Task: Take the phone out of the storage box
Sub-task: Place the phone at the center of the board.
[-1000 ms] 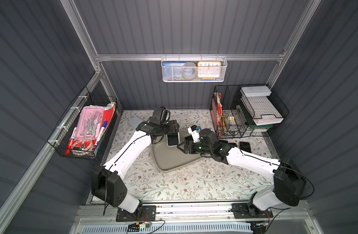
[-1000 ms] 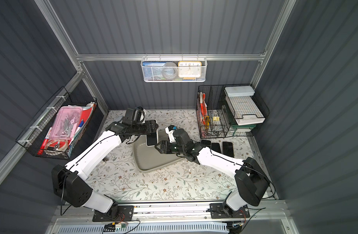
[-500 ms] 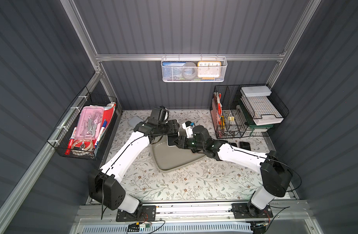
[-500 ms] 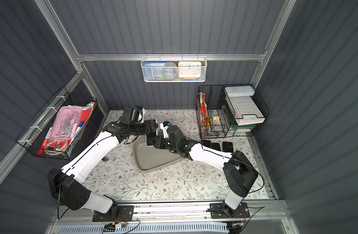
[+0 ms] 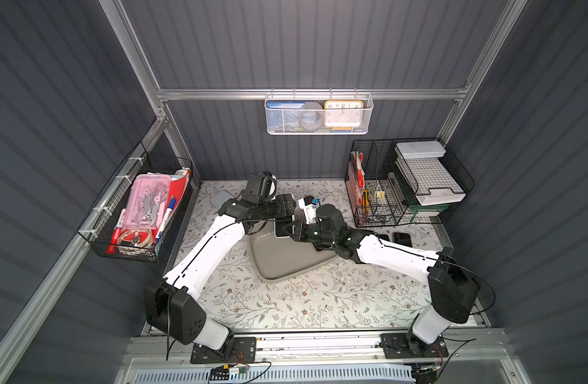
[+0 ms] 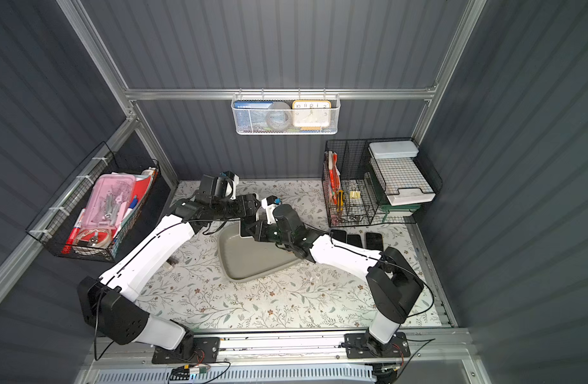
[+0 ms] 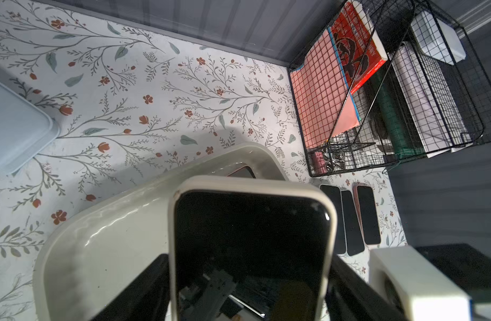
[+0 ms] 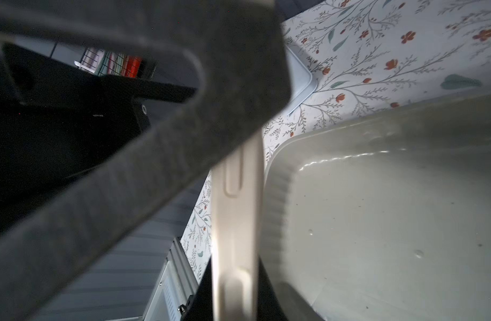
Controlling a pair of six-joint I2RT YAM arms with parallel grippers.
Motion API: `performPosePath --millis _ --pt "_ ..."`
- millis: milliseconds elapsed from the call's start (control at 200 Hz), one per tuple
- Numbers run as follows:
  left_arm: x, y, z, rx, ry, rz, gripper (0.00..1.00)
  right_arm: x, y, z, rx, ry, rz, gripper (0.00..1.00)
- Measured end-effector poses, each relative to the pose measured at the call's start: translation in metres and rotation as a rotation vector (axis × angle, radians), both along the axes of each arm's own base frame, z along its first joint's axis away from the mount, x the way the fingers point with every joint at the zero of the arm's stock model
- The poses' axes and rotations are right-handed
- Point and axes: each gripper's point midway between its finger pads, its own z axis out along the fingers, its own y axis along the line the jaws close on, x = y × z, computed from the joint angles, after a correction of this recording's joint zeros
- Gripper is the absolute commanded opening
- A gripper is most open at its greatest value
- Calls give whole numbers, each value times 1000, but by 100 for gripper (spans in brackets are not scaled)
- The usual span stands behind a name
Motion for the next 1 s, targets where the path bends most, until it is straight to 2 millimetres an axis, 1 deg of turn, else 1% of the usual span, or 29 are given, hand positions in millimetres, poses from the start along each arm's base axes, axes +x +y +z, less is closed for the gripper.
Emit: performPosePath --millis 110,190,245,310,390,505,575,725,831,911,1001 --pt "1 -1 2 -2 -13 -2 99 -2 -13 -20 -49 30 -13 0" --pt "3 -1 3 1 -20 4 99 -8 -31 -36 -89 67 -18 0" --pt "3 0 3 4 -25 6 99 -11 -46 -43 -104 87 -23 0" --pt "4 1 4 10 -31 7 99 -16 -69 -49 -119 118 -32 0" --pt "5 1 4 18 -37 6 99 -19 -98 -52 -127 143 -50 0" --pt "8 1 -1 34 -40 -1 99 -22 -146 -56 -139 168 -104 0" --pt "10 0 -9 45 -37 -4 99 -25 -172 -61 -145 189 -131 0" --pt "6 3 -45 96 21 -16 99 -29 -223 -70 -139 258 -174 0" --pt "4 6 -63 128 43 -22 99 -28 -256 -74 -113 295 -225 0" --pt "4 8 -75 149 60 -21 99 -25 -273 -78 -91 324 -253 0" --pt "4 9 -88 166 77 -21 99 -22 -284 -85 -74 358 -262 0"
